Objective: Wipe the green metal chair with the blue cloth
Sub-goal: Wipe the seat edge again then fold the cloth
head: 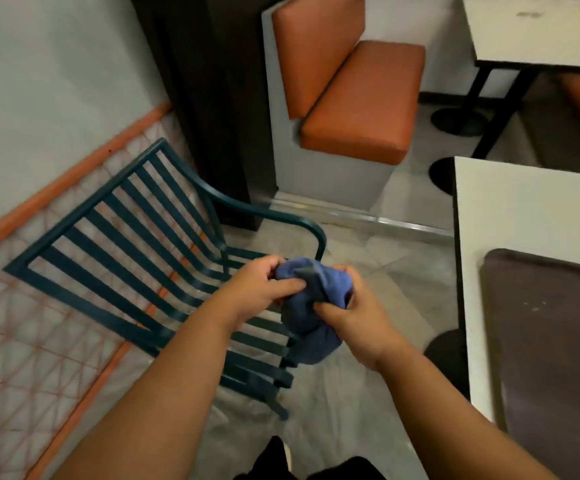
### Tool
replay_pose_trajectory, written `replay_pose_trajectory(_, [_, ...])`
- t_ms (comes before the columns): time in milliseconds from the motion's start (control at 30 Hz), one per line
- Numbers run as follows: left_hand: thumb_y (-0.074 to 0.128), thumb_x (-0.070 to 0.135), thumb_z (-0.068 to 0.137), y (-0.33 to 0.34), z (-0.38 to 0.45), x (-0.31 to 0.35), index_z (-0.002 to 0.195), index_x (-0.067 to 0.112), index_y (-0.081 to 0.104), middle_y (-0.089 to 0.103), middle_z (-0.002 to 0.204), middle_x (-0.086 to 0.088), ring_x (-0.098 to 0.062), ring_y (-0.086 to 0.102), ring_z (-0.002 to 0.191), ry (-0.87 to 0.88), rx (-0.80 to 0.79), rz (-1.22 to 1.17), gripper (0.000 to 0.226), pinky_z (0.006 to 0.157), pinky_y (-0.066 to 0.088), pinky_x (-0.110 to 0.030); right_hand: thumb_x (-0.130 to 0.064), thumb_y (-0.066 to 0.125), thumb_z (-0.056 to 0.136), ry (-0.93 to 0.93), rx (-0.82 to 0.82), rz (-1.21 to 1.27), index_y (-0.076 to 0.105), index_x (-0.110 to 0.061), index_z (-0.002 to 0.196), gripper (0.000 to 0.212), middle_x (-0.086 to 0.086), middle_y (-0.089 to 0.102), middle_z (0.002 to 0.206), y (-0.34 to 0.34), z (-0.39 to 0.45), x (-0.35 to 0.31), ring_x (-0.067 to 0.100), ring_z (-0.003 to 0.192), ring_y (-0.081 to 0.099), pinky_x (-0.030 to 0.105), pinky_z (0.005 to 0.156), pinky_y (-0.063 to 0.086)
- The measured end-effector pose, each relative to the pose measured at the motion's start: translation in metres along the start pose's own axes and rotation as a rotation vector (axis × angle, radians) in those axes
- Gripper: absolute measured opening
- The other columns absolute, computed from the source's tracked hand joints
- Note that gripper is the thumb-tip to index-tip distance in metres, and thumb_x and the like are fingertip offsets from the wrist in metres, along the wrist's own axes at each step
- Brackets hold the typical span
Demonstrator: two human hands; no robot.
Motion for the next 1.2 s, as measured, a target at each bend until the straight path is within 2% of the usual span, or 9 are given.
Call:
replay_pose_trajectory(133, [0.07, 0.02, 0.084, 0.037, 0.015, 0.055, 0.087, 0.019, 0.06, 0.063, 0.079, 0.002, -0.012, 0.058, 0.078, 0.214, -0.084, 0.026, 0.011, 0.076, 0.05, -0.037, -0.001, 0.068, 0.081, -0.082, 0.204, -0.093, 0.061, -0.02, 0.102, 0.029, 0.006, 0.069, 0.091, -0.057, -0.021, -0.035, 0.023, 0.086, 0.067, 0.047, 0.076, 0.055])
replay_pose_trajectory(267, [0.071, 0.014, 0.082, 0.094, 0.026, 0.107, 0.083, 0.026, 0.055, 0.059, 0.072, 0.015, 0.001, 0.054, 0.068, 0.4, -0.178, 0.075, 0.02, 0.065, 0.045, -0.018, 0.003, 0.074, 0.075, -0.162, 0.33, -0.212, 0.062, -0.017, 0.103, 0.036, 0.002, 0.07, 0.096, -0.126, -0.051, -0.067, 0.015, 0.087, 0.067, 0.035, 0.073, 0.057])
replay_pose_trajectory(400, [0.071, 0.019, 0.083, 0.159, 0.038, 0.143, 0.079, 0.034, 0.049, 0.055, 0.072, 0.014, -0.002, 0.051, 0.067, 0.516, -0.238, 0.168, 0.027, 0.064, 0.043, -0.021, -0.001, 0.074, 0.075, -0.149, 0.393, -0.337, 0.066, -0.014, 0.096, 0.026, 0.004, 0.071, 0.089, -0.19, -0.082, -0.084, 0.019, 0.081, 0.068, 0.033, 0.069, 0.058])
replay_pose_trajectory(567, [0.067, 0.017, 0.086, 0.231, 0.042, 0.163, 0.088, 0.019, 0.048, 0.052, 0.074, 0.005, -0.01, 0.046, 0.069, 0.553, -0.338, 0.197, 0.019, 0.064, 0.043, -0.025, -0.003, 0.078, 0.072, -0.061, 0.468, -0.361, 0.067, -0.008, 0.091, 0.023, 0.008, 0.073, 0.086, -0.255, -0.117, -0.08, 0.021, 0.079, 0.068, 0.035, 0.073, 0.055])
replay_pose_trajectory(767, [0.067, 0.037, 0.079, 0.293, 0.048, 0.15, 0.083, 0.031, 0.048, 0.059, 0.08, -0.004, -0.029, 0.061, 0.078, 0.439, -0.404, 0.16, 0.021, 0.068, 0.057, -0.052, 0.002, 0.075, 0.073, 0.032, 0.421, -0.235, 0.065, -0.002, 0.099, 0.028, 0.013, 0.071, 0.093, -0.3, -0.154, -0.059, 0.022, 0.085, 0.067, 0.035, 0.074, 0.054])
replay_pose_trajectory(933, [0.066, 0.028, 0.086, 0.335, 0.056, 0.111, 0.092, 0.017, 0.048, 0.057, 0.087, -0.005, -0.021, 0.06, 0.076, 0.169, -0.406, 0.126, 0.022, 0.059, 0.056, -0.038, 0.003, 0.069, 0.077, 0.222, 0.427, -0.195, 0.064, -0.01, 0.101, 0.028, 0.01, 0.07, 0.096, -0.319, -0.162, -0.012, 0.021, 0.088, 0.066, 0.037, 0.079, 0.053])
replay_pose_trajectory(1033, [0.069, 0.02, 0.079, 0.352, 0.059, 0.08, 0.088, 0.02, 0.051, 0.062, 0.095, -0.01, -0.025, 0.064, 0.084, 0.022, -0.39, 0.232, 0.02, 0.07, 0.058, -0.044, -0.002, 0.069, 0.073, 0.342, 0.464, -0.49, 0.065, -0.021, 0.085, 0.023, 0.002, 0.068, 0.087, -0.322, -0.159, 0.023, 0.019, 0.083, 0.064, 0.037, 0.078, 0.054])
replay_pose_trajectory(1100, [0.067, 0.016, 0.079, 0.358, 0.06, 0.071, 0.09, 0.019, 0.055, 0.063, 0.095, -0.009, -0.024, 0.062, 0.083, 0.031, -0.327, 0.305, 0.017, 0.07, 0.054, -0.039, -0.003, 0.067, 0.072, 0.337, 0.513, -0.675, 0.06, -0.025, 0.079, 0.024, -0.001, 0.065, 0.082, -0.319, -0.157, 0.033, 0.017, 0.079, 0.061, 0.031, 0.069, 0.051])
replay_pose_trajectory(1200, [0.065, 0.016, 0.082, 0.362, 0.06, 0.075, 0.089, 0.02, 0.057, 0.064, 0.089, -0.003, -0.017, 0.057, 0.076, 0.121, -0.249, 0.276, 0.012, 0.063, 0.047, -0.029, -0.002, 0.06, 0.071, 0.181, 0.609, -0.821, 0.056, -0.024, 0.08, 0.025, 0.001, 0.064, 0.079, -0.315, -0.156, 0.035, 0.021, 0.076, 0.059, 0.029, 0.062, 0.044])
Point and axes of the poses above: each hand's wrist, its own z-axis towards the middle knuckle, its own y-axis out of the palm, x = y × z, the point moved 3 cm from there along z, towards the middle knuckle
